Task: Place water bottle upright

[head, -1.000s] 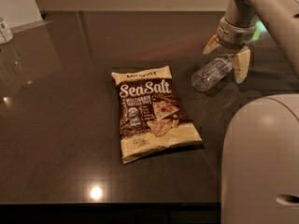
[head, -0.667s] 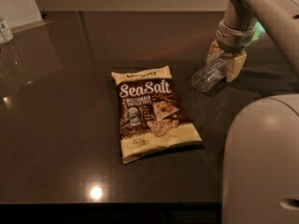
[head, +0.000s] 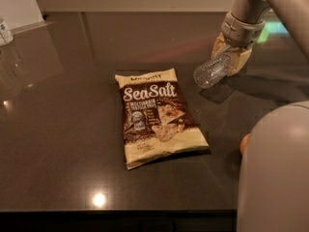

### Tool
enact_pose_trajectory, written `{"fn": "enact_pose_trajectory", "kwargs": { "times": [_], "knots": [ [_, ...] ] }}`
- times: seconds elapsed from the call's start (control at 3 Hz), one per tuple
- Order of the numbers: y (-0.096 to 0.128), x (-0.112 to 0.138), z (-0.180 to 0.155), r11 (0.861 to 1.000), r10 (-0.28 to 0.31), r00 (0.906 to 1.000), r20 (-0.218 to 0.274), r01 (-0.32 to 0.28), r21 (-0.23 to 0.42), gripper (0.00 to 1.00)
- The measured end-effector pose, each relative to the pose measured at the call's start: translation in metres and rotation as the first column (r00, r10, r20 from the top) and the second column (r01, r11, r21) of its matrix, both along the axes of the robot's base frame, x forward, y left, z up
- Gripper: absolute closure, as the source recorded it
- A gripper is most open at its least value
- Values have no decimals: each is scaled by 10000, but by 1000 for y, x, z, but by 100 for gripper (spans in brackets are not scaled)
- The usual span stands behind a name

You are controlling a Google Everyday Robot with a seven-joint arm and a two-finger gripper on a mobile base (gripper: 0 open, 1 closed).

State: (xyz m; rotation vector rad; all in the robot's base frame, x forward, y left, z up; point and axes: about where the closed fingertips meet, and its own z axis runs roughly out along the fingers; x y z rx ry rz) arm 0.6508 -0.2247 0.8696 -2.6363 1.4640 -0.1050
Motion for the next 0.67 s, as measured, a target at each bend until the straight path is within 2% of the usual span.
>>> {"fn": "enact_pose_trajectory", "kwargs": {
  "times": [0.33,0.67],
  "knots": [
    [13,-1,34,9957,848,9893,1183,-887,278,100],
    [26,0,67,9785,1923,9408,2792,-2056,188,100]
  ]
}}
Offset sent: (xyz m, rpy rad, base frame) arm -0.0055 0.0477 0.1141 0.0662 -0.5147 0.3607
